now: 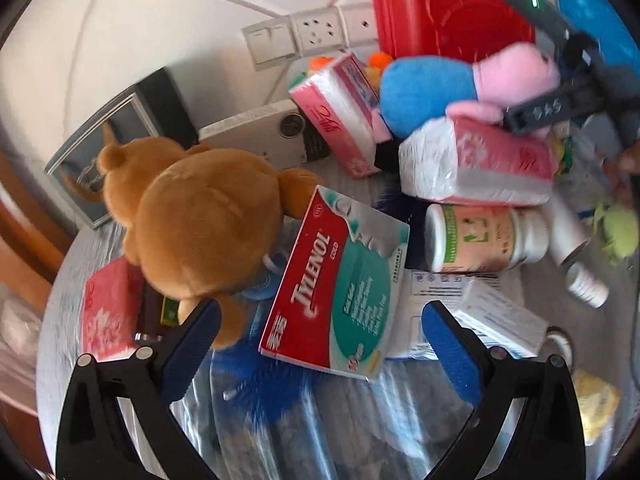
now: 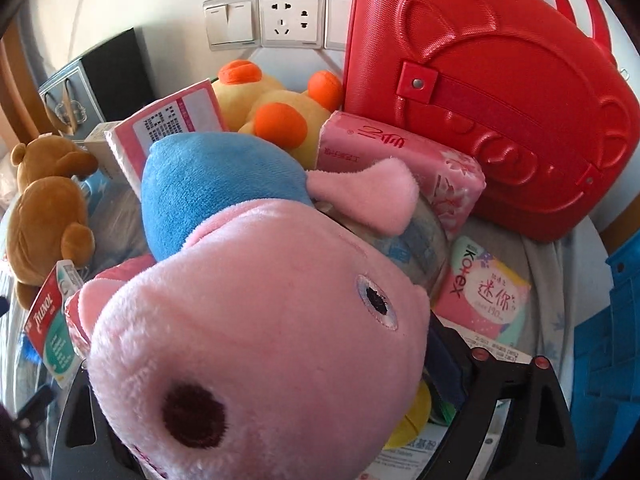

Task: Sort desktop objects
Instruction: 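Grasp the red Tylenol box with the left tool while the right tool grasps the pink pig plush, then carry the Tylenol box and pig plush over the blue bin and release both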

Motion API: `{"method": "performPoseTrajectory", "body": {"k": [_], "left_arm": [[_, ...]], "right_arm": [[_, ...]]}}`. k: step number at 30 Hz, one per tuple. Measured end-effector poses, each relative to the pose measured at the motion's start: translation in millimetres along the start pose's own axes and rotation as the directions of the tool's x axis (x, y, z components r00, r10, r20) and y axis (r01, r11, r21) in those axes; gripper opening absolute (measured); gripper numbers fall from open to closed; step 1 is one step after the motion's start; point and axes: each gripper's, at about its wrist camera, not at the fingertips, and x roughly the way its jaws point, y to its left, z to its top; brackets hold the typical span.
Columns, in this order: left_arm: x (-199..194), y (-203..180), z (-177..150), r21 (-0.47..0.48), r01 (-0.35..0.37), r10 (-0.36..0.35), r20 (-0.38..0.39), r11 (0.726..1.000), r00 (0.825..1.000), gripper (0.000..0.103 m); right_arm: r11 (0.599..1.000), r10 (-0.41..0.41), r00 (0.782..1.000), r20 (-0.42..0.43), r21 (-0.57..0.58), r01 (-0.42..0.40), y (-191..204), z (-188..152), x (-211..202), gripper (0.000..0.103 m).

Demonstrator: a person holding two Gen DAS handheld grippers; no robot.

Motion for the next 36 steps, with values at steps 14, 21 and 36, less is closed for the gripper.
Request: {"method": "performPoseTrajectory", "body": {"k": [14,21,36], "left_arm": [[32,4,-7,0.057,0.06,-0.058,-0.046,0.997,0.997,0.074],[-2,4,-16,0.065,0.09,-0.091,0.018,0.994,0.996,0.074],[-130,-5,-7,0.072,0.144,-0.156,0.209,0.987,0.965,0.074]], "right_arm": [[1.0,-0.023,1.0,0.01,0.015,0.023,7,0,6,0.08],[1.0,-0.009,1.0,0.02,0.021,0.009,8,-10,-21,0.07],[0.988,0.023,0.968,0.249,0.143,-0.06,5,-71,-216,0.069]]}}
